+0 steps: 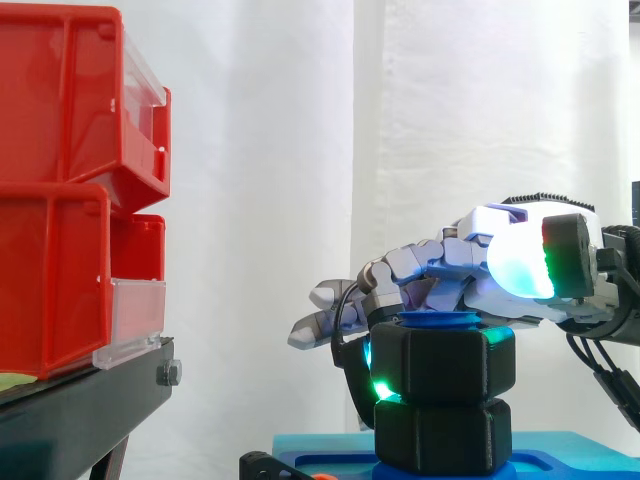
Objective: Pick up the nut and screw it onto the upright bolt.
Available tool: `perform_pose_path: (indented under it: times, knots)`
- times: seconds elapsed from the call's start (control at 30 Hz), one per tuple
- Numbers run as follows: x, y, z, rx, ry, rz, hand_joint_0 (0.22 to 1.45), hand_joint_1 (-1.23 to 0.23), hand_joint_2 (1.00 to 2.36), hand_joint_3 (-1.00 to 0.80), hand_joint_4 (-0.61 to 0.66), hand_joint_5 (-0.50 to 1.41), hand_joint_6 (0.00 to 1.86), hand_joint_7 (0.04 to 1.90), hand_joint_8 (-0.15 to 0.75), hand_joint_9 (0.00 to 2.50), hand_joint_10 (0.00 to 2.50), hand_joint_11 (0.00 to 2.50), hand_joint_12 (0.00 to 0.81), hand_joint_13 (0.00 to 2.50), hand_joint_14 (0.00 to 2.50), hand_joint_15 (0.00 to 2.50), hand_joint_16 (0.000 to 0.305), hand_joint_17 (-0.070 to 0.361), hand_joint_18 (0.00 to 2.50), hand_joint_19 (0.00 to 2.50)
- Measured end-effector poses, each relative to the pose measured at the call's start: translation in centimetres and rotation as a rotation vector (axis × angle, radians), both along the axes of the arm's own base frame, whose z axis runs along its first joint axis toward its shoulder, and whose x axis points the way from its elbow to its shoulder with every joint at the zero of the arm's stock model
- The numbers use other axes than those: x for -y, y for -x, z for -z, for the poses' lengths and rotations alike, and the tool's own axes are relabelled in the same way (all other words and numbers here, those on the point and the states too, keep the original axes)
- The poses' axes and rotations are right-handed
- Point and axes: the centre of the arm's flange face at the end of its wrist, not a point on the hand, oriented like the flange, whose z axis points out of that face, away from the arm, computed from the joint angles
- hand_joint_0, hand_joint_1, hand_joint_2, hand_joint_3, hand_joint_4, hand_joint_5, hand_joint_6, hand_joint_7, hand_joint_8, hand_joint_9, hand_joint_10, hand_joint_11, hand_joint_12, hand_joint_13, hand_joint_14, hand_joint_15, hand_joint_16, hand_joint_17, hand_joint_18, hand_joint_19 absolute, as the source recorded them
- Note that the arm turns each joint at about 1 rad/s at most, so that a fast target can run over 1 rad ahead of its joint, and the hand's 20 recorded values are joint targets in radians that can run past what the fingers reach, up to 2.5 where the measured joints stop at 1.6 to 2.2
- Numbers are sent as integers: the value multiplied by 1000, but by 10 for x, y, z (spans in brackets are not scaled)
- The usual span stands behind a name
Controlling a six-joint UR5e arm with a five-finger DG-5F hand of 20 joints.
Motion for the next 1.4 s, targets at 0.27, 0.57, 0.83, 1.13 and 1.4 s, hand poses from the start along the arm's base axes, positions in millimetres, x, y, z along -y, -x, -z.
perform_pose_path:
  times: [0.27, 0.57, 0.83, 1.13, 1.4]
  knots:
    - [1, 0, -1, 3, 0, -2, 447, -108, 1000, -500, 216, -59, 504, 1062, 274, 1012, 0, 27, 260, 399, 0, 0, 26, 58, 80, 0]
    - [0, -4, -8, 8, -39, -14, 441, -118, 1000, -500, 213, -125, 503, 869, 281, 938, 0, 27, 281, 383, 0, 0, 29, 65, 62, 0]
    - [-9, -7, -9, 10, -43, -25, 436, -125, 1000, -500, 185, -147, 503, 779, 271, 879, 0, 0, 293, 364, 0, 0, 31, 70, 34, 0]
    - [-27, -10, -9, 7, -42, -43, 433, -123, 1000, -500, 189, -148, 503, 781, 274, 865, 2, 0, 297, 353, 0, 0, 32, 72, 26, 0]
    - [-47, -14, -8, -1, -48, -50, 437, -131, 1000, -500, 196, -141, 502, 793, 280, 863, 2, 0, 296, 352, 0, 0, 32, 71, 21, 0]
